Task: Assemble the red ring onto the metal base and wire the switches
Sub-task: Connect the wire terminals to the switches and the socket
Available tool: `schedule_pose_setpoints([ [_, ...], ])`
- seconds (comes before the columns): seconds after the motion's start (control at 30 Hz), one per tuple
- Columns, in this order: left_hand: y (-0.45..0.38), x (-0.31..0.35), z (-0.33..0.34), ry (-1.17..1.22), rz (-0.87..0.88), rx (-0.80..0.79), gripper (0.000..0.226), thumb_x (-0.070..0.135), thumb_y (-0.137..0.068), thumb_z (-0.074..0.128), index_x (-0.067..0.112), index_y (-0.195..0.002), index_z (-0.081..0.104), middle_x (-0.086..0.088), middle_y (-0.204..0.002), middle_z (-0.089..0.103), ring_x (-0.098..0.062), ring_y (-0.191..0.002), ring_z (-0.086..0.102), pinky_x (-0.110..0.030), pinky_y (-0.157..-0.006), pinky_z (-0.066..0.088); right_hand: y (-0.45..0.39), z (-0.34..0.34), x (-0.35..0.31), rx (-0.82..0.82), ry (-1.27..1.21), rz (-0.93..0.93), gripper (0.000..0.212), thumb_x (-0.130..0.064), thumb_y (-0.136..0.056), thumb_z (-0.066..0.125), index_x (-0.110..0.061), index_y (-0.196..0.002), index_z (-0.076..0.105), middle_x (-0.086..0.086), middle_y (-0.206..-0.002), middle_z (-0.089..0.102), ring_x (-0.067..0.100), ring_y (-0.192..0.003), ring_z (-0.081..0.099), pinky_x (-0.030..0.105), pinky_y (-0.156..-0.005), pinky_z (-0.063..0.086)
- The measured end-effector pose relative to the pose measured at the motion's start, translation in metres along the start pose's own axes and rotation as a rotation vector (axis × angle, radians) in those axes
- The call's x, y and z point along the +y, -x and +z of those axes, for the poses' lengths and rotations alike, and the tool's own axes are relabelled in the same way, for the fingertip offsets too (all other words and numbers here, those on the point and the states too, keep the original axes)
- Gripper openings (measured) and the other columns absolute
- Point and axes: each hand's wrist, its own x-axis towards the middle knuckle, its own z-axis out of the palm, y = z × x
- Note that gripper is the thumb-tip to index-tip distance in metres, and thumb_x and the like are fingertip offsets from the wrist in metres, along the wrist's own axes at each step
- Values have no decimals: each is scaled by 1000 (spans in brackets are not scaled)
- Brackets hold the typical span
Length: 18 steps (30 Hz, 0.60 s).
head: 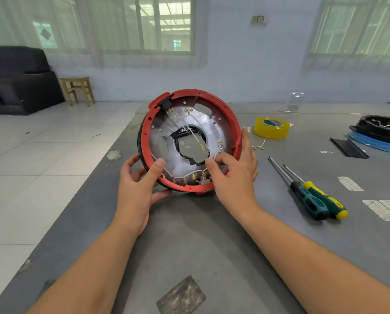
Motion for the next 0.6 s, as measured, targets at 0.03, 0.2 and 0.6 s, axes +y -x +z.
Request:
schedule_pose_setpoints([
  [0.03, 0, 1, -1, -10, 7, 11, 77, 50, -64, 92, 37, -131, 55, -6, -115, 77, -29, -104, 77, -49, -73, 65, -2, -2, 0, 5, -32, 17, 28, -40, -94, 69, -38, -68, 60, -21, -169, 2, 8, -152, 8, 36, -115, 9],
  [0.2, 0, 6, -1, -87, 81, 29, 65, 60, -71, 83, 42, -130, 64, 7, -118, 77, -24, -110, 75, -44, -70, 66, -17, -13, 6, 37, -197, 31, 27, -33, -101, 60, -23, -80, 74, -12, -165, 20, 2, -146, 25, 16, -113, 21],
  [0.6, -10, 8, 4, -160, 82, 77, 73, 69, -74, 70, 22, -127, 53, 2, -115, 76, -23, -114, 73, -45, -83, 65, -22, -16, 15, 40, -353, 196, 26, -46, -101, 58, -32, -87, 75, -12, -80, 73, 12, -78, 67, 31, -71, 53],
])
